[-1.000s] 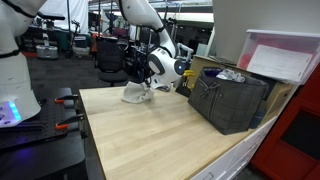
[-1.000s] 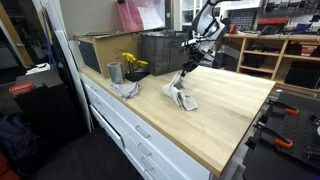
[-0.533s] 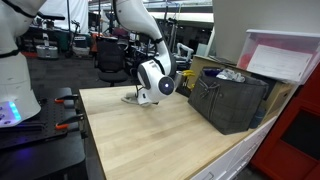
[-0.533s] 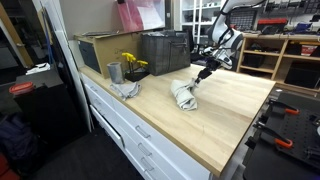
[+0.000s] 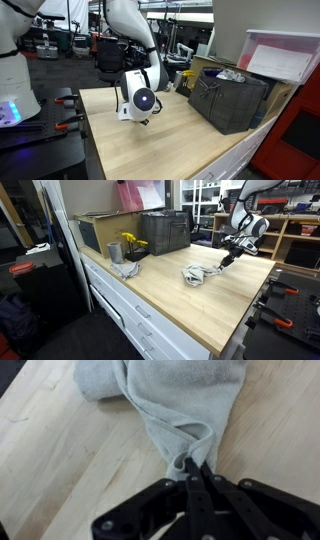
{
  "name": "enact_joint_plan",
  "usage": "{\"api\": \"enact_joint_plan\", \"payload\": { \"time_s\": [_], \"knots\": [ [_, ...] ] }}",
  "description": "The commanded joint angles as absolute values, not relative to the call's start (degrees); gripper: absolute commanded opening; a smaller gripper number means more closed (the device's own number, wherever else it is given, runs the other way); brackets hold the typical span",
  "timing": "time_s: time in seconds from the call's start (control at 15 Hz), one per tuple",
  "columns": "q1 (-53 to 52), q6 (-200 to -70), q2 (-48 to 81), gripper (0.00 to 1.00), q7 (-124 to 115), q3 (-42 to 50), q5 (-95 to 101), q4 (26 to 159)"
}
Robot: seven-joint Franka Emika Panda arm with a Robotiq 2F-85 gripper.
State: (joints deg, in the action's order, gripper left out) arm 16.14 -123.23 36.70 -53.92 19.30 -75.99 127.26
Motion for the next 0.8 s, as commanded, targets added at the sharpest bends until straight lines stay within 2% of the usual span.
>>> {"api": "enact_joint_plan", "payload": {
  "time_s": [0.0,0.2,0.27,0.33,0.73],
  "knots": [
    [14.95,-128.01,32.04,0.01,-54.11,21.85,-74.17,133.21],
    [12.95,-132.01,29.23,0.01,-54.01,22.46,-69.25,135.97],
    [11.06,-133.98,27.76,0.29,-54.24,22.25,-65.82,137.23],
    [10.09,-135.3,26.31,0.3,-54.07,21.65,-63.81,138.45],
    [-3.47,-145.75,17.38,0.75,-63.61,14.12,-51.01,145.78]
  ]
}}
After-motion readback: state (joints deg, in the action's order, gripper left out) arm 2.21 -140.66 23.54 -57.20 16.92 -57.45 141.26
